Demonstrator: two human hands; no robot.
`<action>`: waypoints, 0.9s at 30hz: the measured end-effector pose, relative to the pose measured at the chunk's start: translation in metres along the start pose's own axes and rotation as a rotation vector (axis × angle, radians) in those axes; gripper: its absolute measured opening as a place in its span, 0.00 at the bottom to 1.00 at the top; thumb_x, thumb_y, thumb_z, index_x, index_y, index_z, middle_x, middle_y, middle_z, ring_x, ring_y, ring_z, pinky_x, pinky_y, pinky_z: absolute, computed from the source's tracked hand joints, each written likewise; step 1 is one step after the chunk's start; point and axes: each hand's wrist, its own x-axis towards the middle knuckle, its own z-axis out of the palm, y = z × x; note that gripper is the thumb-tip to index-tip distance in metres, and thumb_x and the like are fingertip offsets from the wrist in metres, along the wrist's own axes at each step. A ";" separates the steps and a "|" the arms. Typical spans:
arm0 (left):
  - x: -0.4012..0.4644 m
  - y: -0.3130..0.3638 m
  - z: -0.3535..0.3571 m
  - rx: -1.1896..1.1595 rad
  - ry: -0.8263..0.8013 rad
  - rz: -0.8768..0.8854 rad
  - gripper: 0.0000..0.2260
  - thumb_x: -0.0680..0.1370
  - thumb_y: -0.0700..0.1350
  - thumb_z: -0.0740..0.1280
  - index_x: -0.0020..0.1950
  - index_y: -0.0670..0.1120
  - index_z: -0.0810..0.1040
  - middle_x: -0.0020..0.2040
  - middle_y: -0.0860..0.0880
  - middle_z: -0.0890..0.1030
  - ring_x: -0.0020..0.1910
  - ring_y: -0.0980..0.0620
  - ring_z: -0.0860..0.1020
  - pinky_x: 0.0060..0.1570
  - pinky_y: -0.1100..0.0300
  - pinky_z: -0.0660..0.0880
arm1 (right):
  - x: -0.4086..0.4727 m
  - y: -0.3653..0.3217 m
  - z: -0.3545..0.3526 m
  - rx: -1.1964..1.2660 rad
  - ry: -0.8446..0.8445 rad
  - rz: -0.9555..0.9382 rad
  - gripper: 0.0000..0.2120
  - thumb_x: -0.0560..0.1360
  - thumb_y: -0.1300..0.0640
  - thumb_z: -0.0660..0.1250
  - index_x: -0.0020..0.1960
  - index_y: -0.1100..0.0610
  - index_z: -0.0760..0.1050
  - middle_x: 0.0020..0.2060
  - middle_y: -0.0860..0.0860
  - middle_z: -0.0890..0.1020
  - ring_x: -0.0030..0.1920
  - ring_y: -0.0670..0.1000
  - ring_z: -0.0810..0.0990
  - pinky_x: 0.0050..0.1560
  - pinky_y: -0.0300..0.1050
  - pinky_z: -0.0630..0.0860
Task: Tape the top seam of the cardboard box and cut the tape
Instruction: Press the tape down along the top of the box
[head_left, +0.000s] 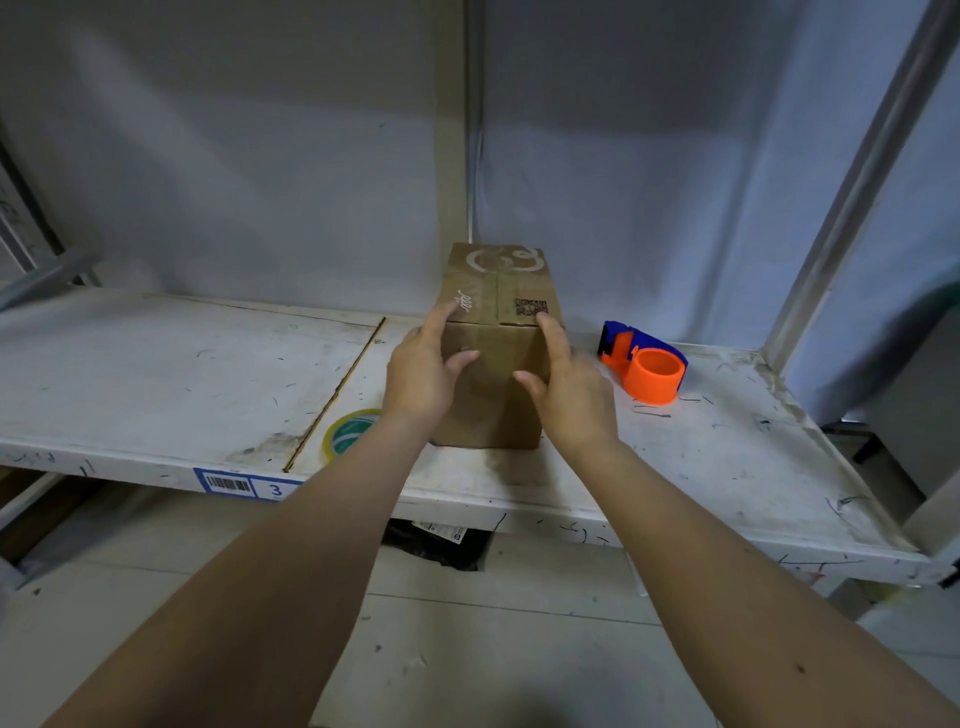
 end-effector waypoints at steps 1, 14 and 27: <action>0.005 -0.001 0.001 -0.006 -0.005 -0.002 0.25 0.76 0.46 0.69 0.72 0.54 0.67 0.62 0.47 0.78 0.61 0.47 0.76 0.59 0.56 0.72 | 0.004 0.001 0.003 -0.016 0.005 0.002 0.32 0.77 0.47 0.64 0.75 0.45 0.52 0.55 0.57 0.78 0.49 0.57 0.80 0.48 0.51 0.79; 0.047 -0.016 0.020 -0.025 -0.033 -0.021 0.25 0.77 0.47 0.68 0.72 0.54 0.66 0.61 0.45 0.78 0.61 0.45 0.75 0.59 0.55 0.71 | 0.043 0.005 0.030 -0.005 0.052 0.066 0.32 0.78 0.51 0.64 0.75 0.43 0.50 0.51 0.57 0.80 0.45 0.57 0.82 0.45 0.52 0.81; 0.024 -0.043 -0.034 0.241 -0.089 -0.156 0.11 0.81 0.47 0.61 0.57 0.44 0.80 0.55 0.42 0.83 0.54 0.44 0.78 0.48 0.59 0.70 | -0.002 -0.017 0.020 -0.022 0.151 0.181 0.34 0.79 0.52 0.63 0.77 0.45 0.46 0.53 0.57 0.74 0.38 0.53 0.77 0.35 0.47 0.74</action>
